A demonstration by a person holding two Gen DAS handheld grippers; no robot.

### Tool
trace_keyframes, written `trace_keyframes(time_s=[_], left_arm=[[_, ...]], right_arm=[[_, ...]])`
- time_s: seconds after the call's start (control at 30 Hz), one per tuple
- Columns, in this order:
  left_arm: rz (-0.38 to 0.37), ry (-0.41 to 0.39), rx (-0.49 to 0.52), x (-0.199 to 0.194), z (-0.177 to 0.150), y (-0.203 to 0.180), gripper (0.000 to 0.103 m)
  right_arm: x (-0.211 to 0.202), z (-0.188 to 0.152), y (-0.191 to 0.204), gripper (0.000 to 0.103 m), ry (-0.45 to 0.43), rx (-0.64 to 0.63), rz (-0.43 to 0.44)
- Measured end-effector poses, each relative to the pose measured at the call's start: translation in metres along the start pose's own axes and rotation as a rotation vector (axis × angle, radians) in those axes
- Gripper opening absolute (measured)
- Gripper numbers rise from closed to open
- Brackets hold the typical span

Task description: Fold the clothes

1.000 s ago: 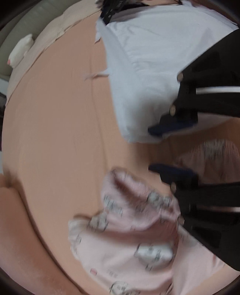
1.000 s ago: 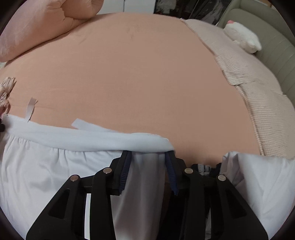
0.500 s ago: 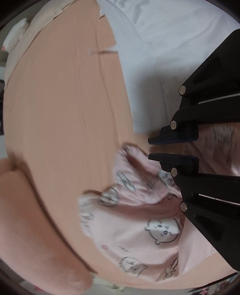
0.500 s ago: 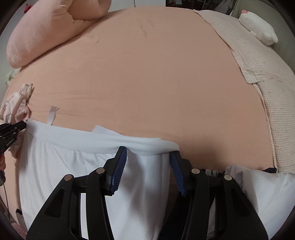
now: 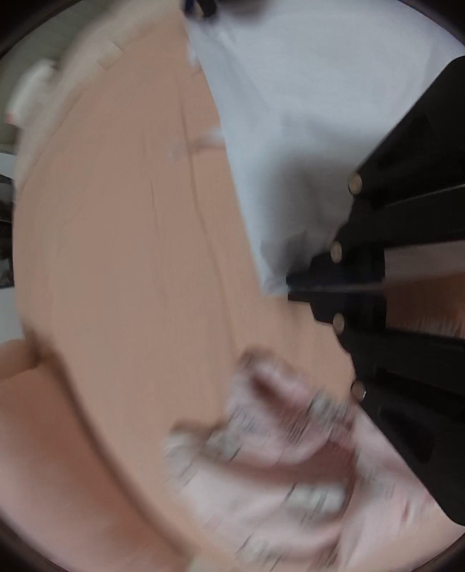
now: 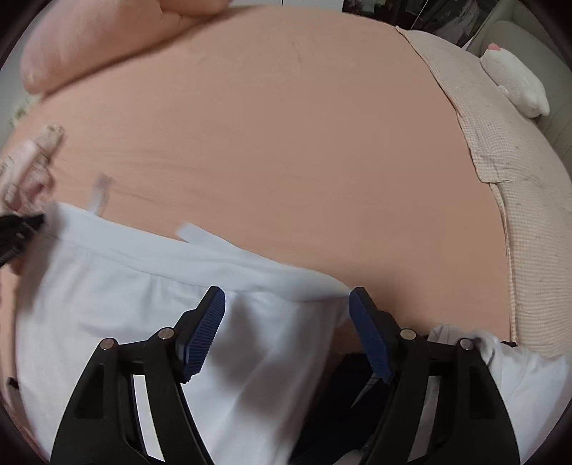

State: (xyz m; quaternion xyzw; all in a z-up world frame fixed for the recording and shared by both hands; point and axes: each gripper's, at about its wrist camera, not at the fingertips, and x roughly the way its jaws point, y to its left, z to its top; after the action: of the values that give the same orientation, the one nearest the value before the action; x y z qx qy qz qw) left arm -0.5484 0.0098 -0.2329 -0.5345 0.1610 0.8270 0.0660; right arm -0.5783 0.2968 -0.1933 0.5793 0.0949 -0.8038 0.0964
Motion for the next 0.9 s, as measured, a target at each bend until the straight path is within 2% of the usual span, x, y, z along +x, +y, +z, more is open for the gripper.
trace_keyframes(time_s=[0.03,0.07,0.13,0.17,0.2,0.23,0.27,0.33,0.4,0.47,0.53,0.6,0.63,0.7,0.73,0.77,0.9], left_arm=[[0.004,0.025,-0.013,0.006,0.001,0.005,0.0],[-0.029,0.035,-0.046,0.007,0.002,0.012,0.0],[-0.16,0.04,-0.147,0.006,0.003,0.031,0.001],[-0.241,0.051,-0.205,0.006,0.003,0.041,0.008],[-0.292,0.054,-0.244,0.006,0.003,0.048,0.018],[-0.306,0.042,-0.258,0.005,0.004,0.052,0.049],[-0.311,0.026,-0.266,0.004,0.005,0.056,0.06],[-0.336,-0.007,-0.294,-0.002,-0.002,0.065,0.06],[-0.386,-0.054,-0.355,-0.018,-0.029,0.074,0.06],[-0.464,-0.073,-0.393,-0.022,-0.037,0.082,0.06],[-0.432,-0.033,-0.32,-0.017,-0.052,0.066,0.06],[-0.377,0.011,-0.224,-0.011,-0.068,0.046,0.028],[-0.349,0.026,-0.175,-0.008,-0.071,0.037,0.007],[-0.286,-0.006,-0.125,-0.013,-0.075,0.029,0.007],[-0.26,-0.029,-0.13,-0.016,-0.076,0.031,0.007],[-0.244,-0.048,-0.153,-0.019,-0.076,0.037,0.006],[-0.238,-0.081,-0.247,-0.025,-0.075,0.07,0.006]], right_arm=[[0.007,0.0,-0.001,0.07,0.018,0.006,0.001],[0.014,0.0,-0.001,0.068,0.036,-0.003,-0.009],[0.023,0.0,0.002,0.066,0.056,-0.048,-0.031],[0.025,0.001,0.001,0.066,0.053,-0.054,-0.025],[0.026,0.003,-0.001,0.066,0.052,-0.046,-0.013],[0.026,0.004,-0.005,0.067,0.054,-0.028,0.0],[0.027,0.006,-0.008,0.067,0.055,-0.016,0.006],[0.027,0.008,-0.012,0.067,0.056,-0.003,0.01],[0.03,0.008,-0.011,0.067,0.057,-0.024,-0.007],[0.032,0.008,-0.012,0.067,0.053,-0.028,-0.012],[0.033,0.008,-0.015,0.067,0.049,-0.024,-0.008],[0.034,0.009,-0.017,0.067,0.044,-0.026,-0.004],[0.034,0.009,-0.017,0.063,0.042,-0.027,-0.002],[0.035,0.009,-0.019,0.045,0.036,-0.03,0.006],[0.033,0.008,-0.019,0.027,0.028,-0.033,0.011],[0.031,0.008,-0.019,0.015,0.017,-0.038,0.012],[0.018,0.012,-0.024,0.01,-0.062,-0.004,0.089]])
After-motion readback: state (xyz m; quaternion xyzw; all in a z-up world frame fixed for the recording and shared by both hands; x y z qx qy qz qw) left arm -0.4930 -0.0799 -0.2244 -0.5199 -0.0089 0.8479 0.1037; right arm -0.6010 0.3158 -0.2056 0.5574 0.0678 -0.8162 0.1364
